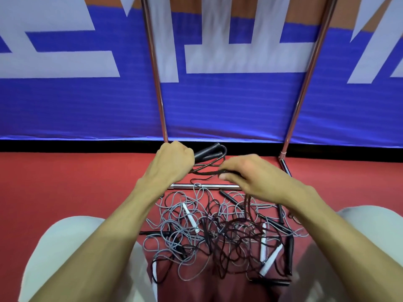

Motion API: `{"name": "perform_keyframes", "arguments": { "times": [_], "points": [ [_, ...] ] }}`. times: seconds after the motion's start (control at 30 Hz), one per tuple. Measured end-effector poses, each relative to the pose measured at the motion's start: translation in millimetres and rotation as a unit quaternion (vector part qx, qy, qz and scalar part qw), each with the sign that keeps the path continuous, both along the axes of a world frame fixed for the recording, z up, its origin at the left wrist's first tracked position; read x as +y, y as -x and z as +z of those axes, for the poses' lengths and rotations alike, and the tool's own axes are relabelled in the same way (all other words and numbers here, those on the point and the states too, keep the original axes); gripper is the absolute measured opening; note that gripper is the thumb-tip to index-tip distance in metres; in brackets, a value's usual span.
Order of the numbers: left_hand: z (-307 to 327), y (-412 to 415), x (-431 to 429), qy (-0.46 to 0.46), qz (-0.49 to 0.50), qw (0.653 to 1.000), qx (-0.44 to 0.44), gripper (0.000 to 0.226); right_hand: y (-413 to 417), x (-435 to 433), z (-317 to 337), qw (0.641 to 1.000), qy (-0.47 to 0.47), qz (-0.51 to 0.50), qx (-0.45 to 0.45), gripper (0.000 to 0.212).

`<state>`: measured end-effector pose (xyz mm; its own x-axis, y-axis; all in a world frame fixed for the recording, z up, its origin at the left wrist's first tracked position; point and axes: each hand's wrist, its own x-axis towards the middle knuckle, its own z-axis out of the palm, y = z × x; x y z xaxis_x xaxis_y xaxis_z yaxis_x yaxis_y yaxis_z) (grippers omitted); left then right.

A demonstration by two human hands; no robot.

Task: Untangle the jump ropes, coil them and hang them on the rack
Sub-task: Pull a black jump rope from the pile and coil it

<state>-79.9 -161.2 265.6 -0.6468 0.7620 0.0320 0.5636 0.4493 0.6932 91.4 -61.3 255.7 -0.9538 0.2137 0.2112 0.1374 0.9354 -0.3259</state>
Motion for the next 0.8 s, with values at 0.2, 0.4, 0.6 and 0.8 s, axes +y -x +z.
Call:
{"name": "perform_keyframes", "arguments": {
  "times": [0.2, 0.4, 0.6, 0.8],
  "points": [
    [2, -9, -5, 0.045, -0.126, 0.987, 0.09, 0.068, -4, 11, 7, 0.973, 0.055, -0.119, 0.192, 0.016],
    [7, -35, -15, 0.135, -0.26, 0.951, 0.095, 0.075, 0, 6, -2, 0.982, 0.085, -0.104, 0.131, 0.012],
    [-1, -32, -17, 0.11, -0.288, 0.948, 0.072, 0.074, 3, 4, 2, 0.962, 0.235, -0.108, 0.082, 0.021],
    [2, -28, -15, 0.024, -0.268, 0.962, 0.049, 0.043, -1, 16, 10, 0.937, 0.276, -0.162, 0.137, 0.017]
  ]
}}
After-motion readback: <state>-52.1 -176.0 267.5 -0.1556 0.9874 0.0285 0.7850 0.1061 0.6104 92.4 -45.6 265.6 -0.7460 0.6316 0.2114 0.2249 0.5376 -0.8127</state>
